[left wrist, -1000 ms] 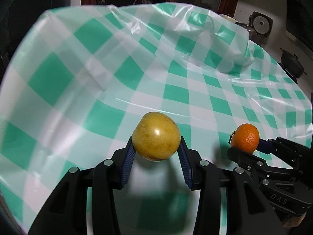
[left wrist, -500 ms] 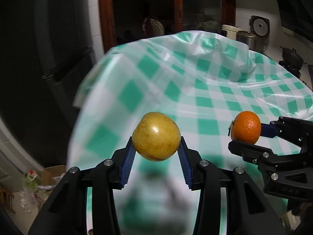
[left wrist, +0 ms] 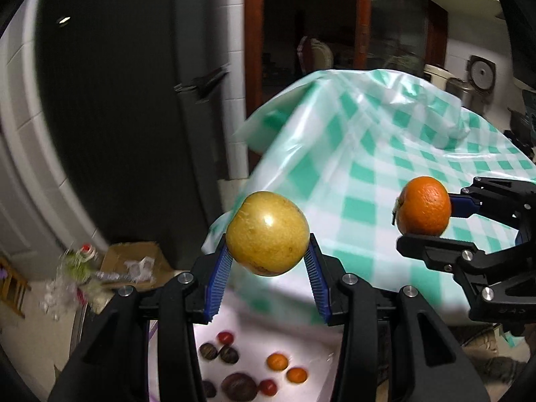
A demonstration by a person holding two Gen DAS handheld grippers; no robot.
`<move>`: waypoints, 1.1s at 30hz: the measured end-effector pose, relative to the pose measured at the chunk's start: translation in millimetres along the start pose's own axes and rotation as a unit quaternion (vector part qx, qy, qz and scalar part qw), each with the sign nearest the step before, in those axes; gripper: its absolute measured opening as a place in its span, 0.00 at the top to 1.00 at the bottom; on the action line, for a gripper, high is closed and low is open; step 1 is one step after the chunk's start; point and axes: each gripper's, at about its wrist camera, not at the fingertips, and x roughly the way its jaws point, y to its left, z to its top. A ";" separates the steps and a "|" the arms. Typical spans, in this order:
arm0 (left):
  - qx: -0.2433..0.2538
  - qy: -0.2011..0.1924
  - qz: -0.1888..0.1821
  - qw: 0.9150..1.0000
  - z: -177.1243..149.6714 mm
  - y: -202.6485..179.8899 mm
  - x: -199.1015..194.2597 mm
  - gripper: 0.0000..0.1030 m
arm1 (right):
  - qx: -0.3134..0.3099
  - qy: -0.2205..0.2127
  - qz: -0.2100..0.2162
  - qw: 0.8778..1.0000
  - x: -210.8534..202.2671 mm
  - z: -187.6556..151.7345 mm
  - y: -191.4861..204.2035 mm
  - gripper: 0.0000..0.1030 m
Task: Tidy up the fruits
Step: 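Carry the yellow tomato and tangerine over the white box, then open both tools to drop the yellow tomato and tangerine into the box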
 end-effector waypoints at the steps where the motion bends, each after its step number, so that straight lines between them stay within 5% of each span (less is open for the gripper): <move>1: -0.007 0.004 0.015 1.000 -11.6 12.0 -2.6 0.59 | -0.014 0.006 0.010 1.000 4.7 -1.3 11.7 0.56; 9: -0.035 0.068 0.091 0.993 -87.0 68.9 4.9 0.59 | -0.068 0.068 0.079 0.992 59.8 -23.1 87.8 0.56; 20: -0.075 0.176 0.091 0.977 -166.9 101.8 58.8 0.59 | -0.101 0.183 0.118 0.971 141.5 -77.8 131.9 0.56; 26: -0.037 0.253 0.064 0.965 -181.4 103.0 95.9 0.59 | -0.097 0.283 0.165 0.940 180.1 -108.5 134.6 0.55; 33: -0.044 0.357 0.030 0.932 -195.6 110.5 156.8 0.59 | -0.191 0.356 0.144 0.904 212.6 -153.3 176.2 0.55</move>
